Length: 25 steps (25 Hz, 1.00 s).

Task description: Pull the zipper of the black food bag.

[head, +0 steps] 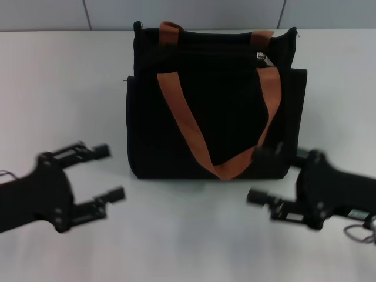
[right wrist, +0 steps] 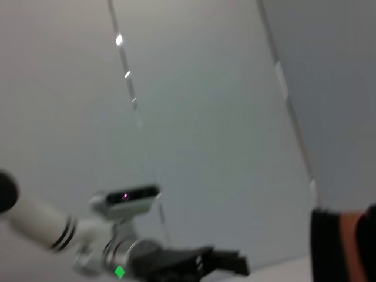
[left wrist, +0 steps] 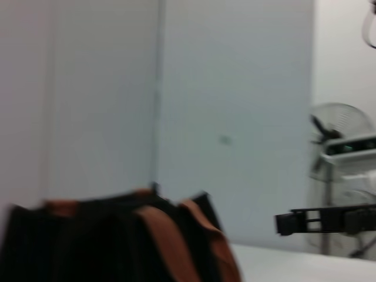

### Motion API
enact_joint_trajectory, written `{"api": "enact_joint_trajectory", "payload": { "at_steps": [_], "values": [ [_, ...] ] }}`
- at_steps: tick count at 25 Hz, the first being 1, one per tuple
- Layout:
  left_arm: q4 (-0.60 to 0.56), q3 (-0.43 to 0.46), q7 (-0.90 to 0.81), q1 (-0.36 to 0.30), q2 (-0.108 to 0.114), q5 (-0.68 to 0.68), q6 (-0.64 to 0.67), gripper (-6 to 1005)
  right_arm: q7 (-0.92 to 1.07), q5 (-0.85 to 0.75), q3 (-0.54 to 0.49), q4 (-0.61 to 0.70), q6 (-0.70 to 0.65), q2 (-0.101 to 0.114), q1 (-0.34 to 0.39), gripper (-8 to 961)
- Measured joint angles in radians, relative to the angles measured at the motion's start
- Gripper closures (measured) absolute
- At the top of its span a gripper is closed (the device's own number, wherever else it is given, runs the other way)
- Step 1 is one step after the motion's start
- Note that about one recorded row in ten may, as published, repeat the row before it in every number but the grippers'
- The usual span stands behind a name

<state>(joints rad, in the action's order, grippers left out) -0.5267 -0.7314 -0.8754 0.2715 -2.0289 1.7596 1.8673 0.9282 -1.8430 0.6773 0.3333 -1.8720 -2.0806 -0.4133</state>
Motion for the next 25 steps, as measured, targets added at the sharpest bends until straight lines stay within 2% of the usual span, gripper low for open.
{"api": "enact_joint_trajectory", "payload": {
  "at_steps": [5,9,17,25],
  "values": [
    [0.006,0.000,-0.033,0.072,-0.019,0.103,0.003,273,-0.001,-0.038,0.086,-0.024,0.069,-0.005,-0.021,231],
    [0.000,0.001,-0.024,0.084,-0.038,0.108,-0.005,273,-0.012,-0.035,0.106,-0.056,0.104,-0.007,-0.027,230],
    [0.004,-0.004,-0.028,0.085,-0.037,0.126,-0.004,273,-0.124,-0.015,0.088,-0.103,0.111,-0.007,0.000,230],
    [0.008,-0.007,-0.015,0.059,-0.039,0.132,-0.011,273,-0.132,-0.011,0.079,-0.118,0.132,-0.007,0.004,231]
  ]
}}
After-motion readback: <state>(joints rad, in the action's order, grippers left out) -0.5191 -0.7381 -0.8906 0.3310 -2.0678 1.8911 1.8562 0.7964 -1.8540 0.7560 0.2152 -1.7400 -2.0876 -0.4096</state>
